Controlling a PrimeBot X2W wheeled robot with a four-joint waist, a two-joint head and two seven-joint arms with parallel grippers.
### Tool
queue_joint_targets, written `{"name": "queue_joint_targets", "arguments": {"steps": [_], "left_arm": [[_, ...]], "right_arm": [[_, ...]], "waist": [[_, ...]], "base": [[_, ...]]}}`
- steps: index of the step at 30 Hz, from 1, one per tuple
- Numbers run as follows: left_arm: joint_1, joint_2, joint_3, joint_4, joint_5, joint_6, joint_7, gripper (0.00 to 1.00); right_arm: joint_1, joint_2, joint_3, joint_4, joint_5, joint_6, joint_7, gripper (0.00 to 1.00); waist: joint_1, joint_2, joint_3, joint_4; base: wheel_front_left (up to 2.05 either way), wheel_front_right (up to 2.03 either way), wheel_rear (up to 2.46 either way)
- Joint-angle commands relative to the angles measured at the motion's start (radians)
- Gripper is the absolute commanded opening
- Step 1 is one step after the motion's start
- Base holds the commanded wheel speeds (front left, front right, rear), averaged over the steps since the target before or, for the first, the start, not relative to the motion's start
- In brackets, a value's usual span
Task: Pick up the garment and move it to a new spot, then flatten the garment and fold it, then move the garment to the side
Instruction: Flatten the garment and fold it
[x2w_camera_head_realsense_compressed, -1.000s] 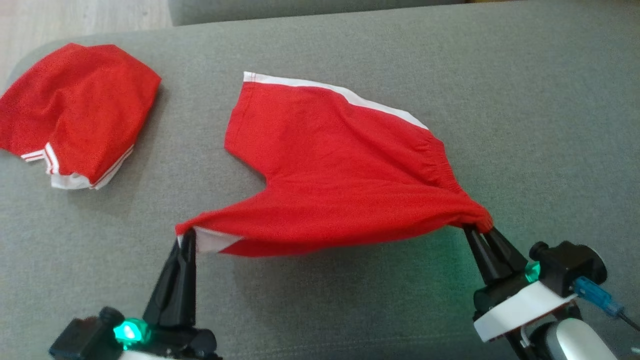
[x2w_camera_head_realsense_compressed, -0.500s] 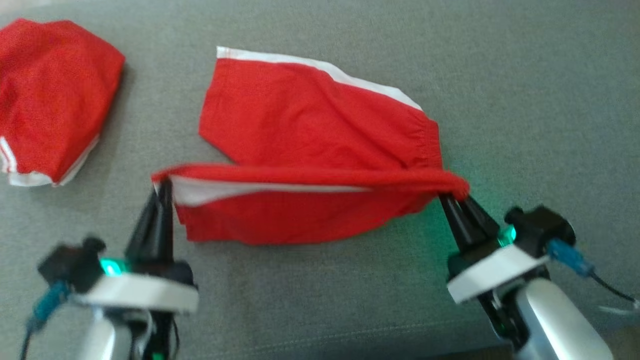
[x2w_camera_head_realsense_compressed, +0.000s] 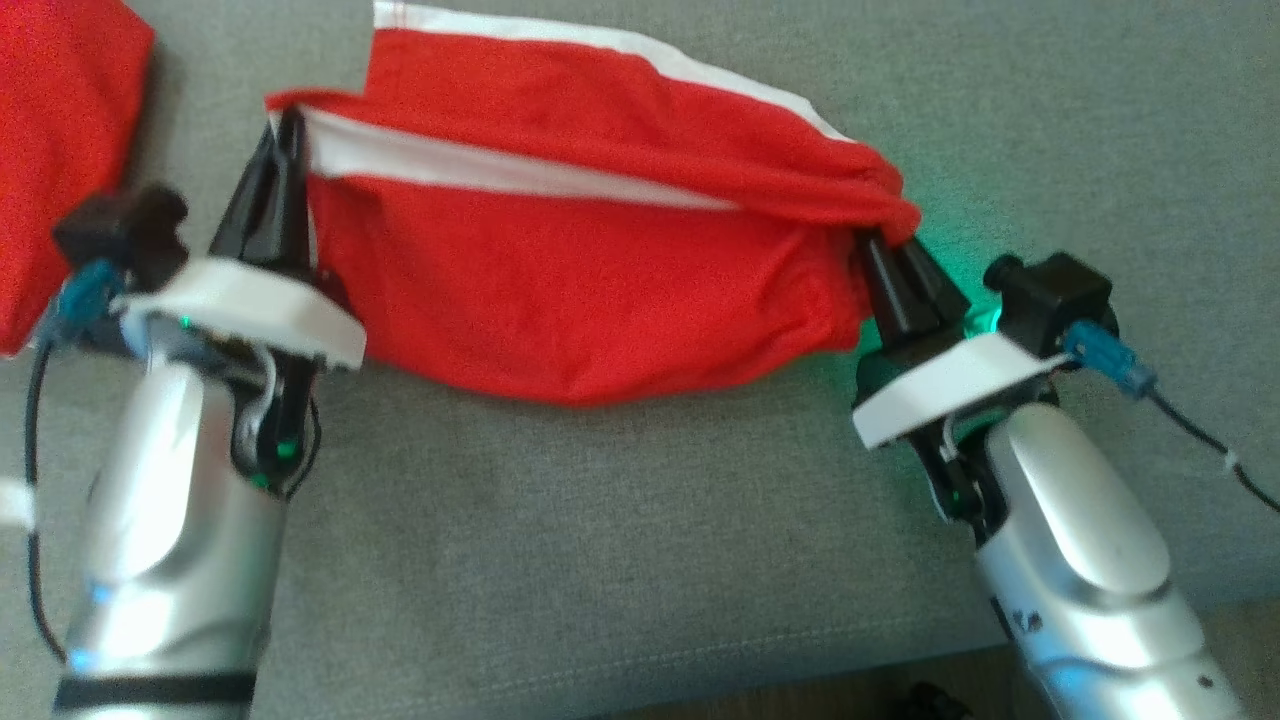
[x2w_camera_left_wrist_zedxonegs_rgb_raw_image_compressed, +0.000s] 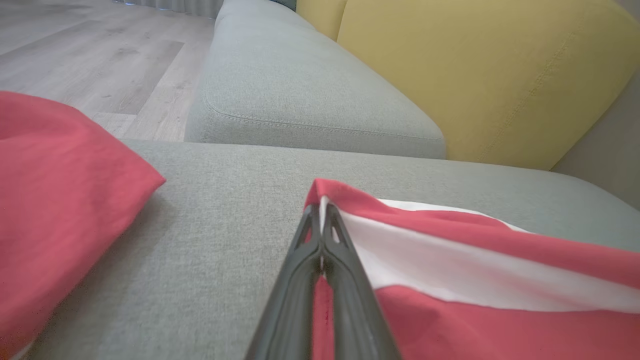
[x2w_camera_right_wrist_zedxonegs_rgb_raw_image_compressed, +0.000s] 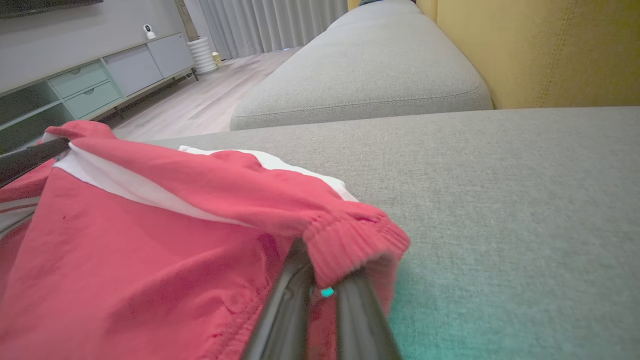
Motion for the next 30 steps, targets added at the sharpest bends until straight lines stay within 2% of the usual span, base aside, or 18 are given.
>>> {"name": "queue_joint_targets", "arguments": {"steps": [1,11,18,20,22,23,24,25,26,30], "left_arm": [[-0.073,0.03,0.016,0.022,0.016,-0.006,-0.01,0.0],[-0.268,0.016,-0.003,0.245,0.047,0.022,-0.033,0.0],[-0.383,0.007,-0.044,0.369,0.075,0.016,-0.052,0.0],[-0.404,0.005,-0.053,0.393,0.081,0.015,-0.054,0.0],[-0.423,0.001,-0.062,0.415,0.085,0.012,-0.058,0.0],[-0.431,-0.002,-0.065,0.422,0.085,0.011,-0.061,0.15],[-0.438,-0.005,-0.067,0.428,0.084,0.01,-0.065,0.37],[-0.443,-0.008,-0.069,0.434,0.083,0.008,-0.069,0.64],[-0.446,-0.011,-0.071,0.439,0.082,0.006,-0.072,1.0],[-0.447,-0.017,-0.08,0.453,0.078,-0.003,-0.082,1.0]], "right_arm": [[-0.032,0.022,-0.001,-0.007,-0.014,-0.001,-0.013,0.0],[-0.103,0.046,-0.015,0.049,-0.031,-0.001,-0.014,0.0],[-0.138,0.048,-0.018,0.06,-0.013,-0.001,-0.026,0.0],[-0.145,0.048,-0.02,0.065,-0.011,-0.001,-0.03,0.38],[-0.149,0.048,-0.019,0.069,-0.007,-0.001,-0.035,1.0],[-0.15,0.048,-0.02,0.07,-0.004,-0.001,-0.038,1.0],[-0.15,0.048,-0.023,0.07,-0.002,-0.001,-0.042,1.0],[-0.15,0.048,-0.026,0.07,-0.002,-0.001,-0.046,1.0],[-0.149,0.048,-0.029,0.069,-0.001,-0.001,-0.05,1.0],[-0.137,0.048,-0.049,0.057,-0.01,-0.001,-0.063,1.0]], "waist": [[0.0,0.0,0.03,-0.002],[0.0,0.0,0.071,-0.008],[0.0,0.0,0.092,-0.021],[0.0,0.0,0.094,-0.023],[0.0,0.0,0.095,-0.025],[0.0,0.0,0.094,-0.025],[0.0,0.0,0.094,-0.026],[0.0,0.0,0.092,-0.026],[0.0,0.0,0.089,-0.026],[0.0,0.0,0.071,-0.021]], "base": [[0.0,0.0,0.0],[0.0,0.0,0.0],[0.0,0.0,0.0],[0.0,0.0,0.0],[0.0,0.0,0.0],[0.0,0.0,0.0],[0.0,0.0,0.0],[0.0,0.0,0.0],[0.0,0.0,0.0],[0.0,0.0,0.0]]}}
